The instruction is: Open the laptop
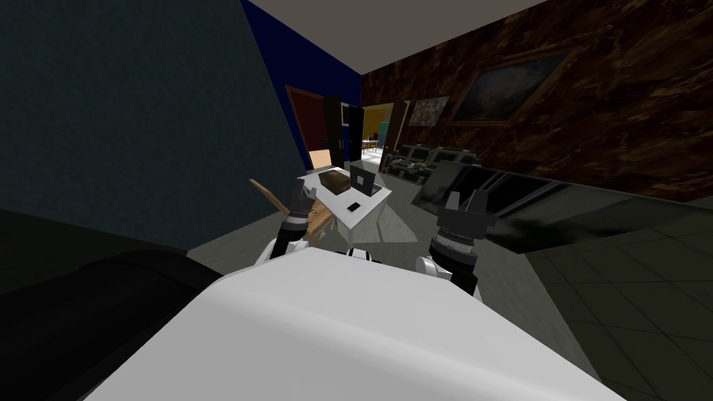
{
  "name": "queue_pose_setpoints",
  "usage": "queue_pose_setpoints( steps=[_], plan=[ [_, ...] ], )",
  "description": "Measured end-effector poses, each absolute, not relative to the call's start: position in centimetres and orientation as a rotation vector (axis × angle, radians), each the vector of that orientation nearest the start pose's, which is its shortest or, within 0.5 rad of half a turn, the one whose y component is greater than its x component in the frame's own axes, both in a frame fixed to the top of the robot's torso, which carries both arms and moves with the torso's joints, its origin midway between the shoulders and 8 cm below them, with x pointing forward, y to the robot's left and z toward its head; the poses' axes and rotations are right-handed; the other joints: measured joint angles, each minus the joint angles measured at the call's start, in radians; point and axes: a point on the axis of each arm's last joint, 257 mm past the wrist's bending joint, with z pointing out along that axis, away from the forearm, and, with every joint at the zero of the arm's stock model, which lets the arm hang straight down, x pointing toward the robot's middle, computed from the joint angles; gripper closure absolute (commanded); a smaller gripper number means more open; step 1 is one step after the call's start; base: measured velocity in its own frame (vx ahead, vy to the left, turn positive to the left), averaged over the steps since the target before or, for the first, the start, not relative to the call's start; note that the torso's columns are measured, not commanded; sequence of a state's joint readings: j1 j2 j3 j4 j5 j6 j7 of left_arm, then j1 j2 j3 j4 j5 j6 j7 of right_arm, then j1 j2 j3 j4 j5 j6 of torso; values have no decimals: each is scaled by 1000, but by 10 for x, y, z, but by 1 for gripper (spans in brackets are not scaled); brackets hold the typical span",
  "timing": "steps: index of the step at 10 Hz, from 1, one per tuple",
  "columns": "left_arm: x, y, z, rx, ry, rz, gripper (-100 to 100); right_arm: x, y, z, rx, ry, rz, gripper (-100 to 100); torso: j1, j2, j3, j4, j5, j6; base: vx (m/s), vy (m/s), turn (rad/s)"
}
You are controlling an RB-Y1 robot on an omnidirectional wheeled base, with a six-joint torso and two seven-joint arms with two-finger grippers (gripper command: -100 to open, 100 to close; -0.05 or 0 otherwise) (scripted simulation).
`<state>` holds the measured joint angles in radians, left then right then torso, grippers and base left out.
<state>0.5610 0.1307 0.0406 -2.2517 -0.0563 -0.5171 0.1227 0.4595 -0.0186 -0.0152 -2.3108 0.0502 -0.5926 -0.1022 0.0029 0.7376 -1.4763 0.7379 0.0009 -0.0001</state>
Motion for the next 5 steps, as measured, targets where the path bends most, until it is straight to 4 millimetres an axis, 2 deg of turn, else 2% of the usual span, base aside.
queue_pose_setpoints(
  steps=[5],
  plan=[
    [339, 291, -17, -671, 815, -1363, -100, 323, -265, 66, 514, 526, 1403, 0, -3, 1, 0, 0, -1, 0, 20, -116, 5]
  ],
)
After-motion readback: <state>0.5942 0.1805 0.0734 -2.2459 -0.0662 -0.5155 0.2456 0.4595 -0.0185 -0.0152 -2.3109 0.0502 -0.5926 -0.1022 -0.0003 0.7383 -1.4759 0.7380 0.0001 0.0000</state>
